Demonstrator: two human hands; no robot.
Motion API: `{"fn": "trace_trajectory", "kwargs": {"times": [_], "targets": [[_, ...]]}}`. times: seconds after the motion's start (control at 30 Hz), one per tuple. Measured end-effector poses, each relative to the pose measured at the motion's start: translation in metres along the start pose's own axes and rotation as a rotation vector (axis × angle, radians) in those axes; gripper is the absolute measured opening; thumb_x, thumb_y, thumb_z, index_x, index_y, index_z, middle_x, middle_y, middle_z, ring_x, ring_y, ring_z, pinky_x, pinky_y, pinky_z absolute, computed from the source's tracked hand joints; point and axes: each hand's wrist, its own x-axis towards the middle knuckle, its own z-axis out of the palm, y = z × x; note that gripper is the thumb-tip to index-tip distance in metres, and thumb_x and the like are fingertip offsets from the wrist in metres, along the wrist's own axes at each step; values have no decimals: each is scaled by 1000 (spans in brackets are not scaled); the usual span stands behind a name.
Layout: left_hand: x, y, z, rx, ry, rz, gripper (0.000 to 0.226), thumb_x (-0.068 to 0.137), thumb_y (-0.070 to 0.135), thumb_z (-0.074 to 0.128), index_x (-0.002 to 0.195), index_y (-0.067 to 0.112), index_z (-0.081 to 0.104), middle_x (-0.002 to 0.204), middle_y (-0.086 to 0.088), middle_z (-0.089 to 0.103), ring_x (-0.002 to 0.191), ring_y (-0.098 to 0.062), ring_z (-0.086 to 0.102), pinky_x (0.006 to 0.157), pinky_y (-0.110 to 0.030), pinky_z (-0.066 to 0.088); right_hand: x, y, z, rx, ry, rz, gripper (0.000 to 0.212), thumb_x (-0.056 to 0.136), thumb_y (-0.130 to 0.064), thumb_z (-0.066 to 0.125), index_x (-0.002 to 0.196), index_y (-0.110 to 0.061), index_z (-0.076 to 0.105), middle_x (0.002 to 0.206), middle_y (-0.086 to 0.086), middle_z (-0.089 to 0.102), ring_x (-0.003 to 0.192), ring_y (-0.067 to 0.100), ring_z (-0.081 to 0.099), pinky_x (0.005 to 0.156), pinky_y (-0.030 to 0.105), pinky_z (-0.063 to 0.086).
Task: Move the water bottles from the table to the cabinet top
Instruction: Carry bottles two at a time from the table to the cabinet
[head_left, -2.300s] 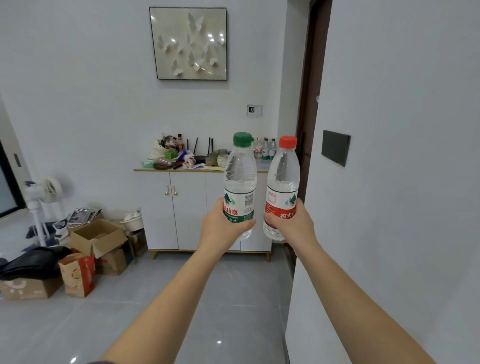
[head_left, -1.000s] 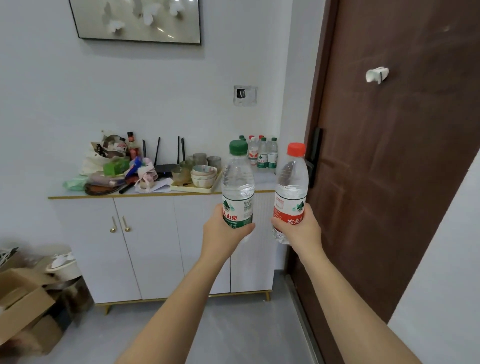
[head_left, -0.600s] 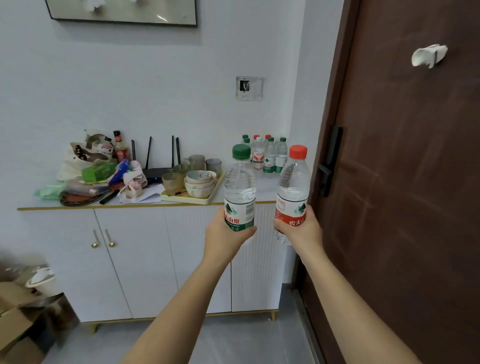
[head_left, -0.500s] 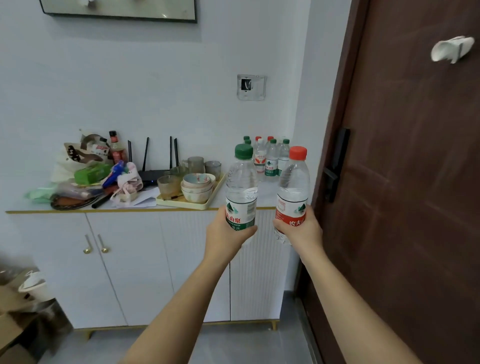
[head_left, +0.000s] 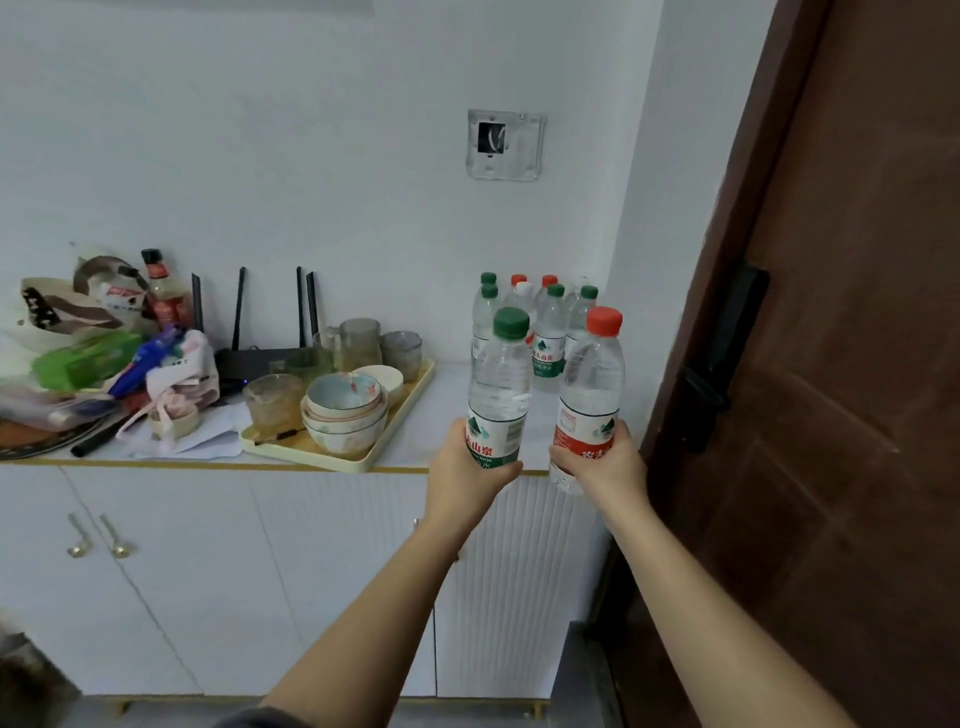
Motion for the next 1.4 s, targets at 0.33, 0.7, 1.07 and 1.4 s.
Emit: {"fn": "trace_trajectory", "kwargs": {"times": [0.33,0.7,1.07,1.4], "targets": [[129,-25,75,-12,-82,-78,52,70,23,81,112,19,51,95,8,61,87,-12,59,59,-10,38,131,31,32,-64,0,65,65,66,-21,88,121,-19,55,117,3,68,107,24,64,90,34,51],[240,-65,145,-41,-205,-159,49,68,19,80,109,19,53,96,7,63,88,-14,61,69,-21,45,241,73,68,-78,26,175,63,63,-21,88,118,-22,57,105,-2,69,95,19,67,75,27,49],[278,-82,179,-43,-192,-181,50,67,19,82,109,19,55,100,5,66,90,-14,63,73,-22,46,289,110,74,-78,8,181,76,45,-45,84,114,-27,58,102,-6,72,94,17,70,86,45,57],[289,-78,189,21,-318,-254,61,74,18,77,124,18,43,106,7,58,96,-16,58,78,-26,42,303,119,68,-55,-73,125,65,66,-13,88,115,-23,47,108,-3,64,96,16,64,79,26,48]]}}
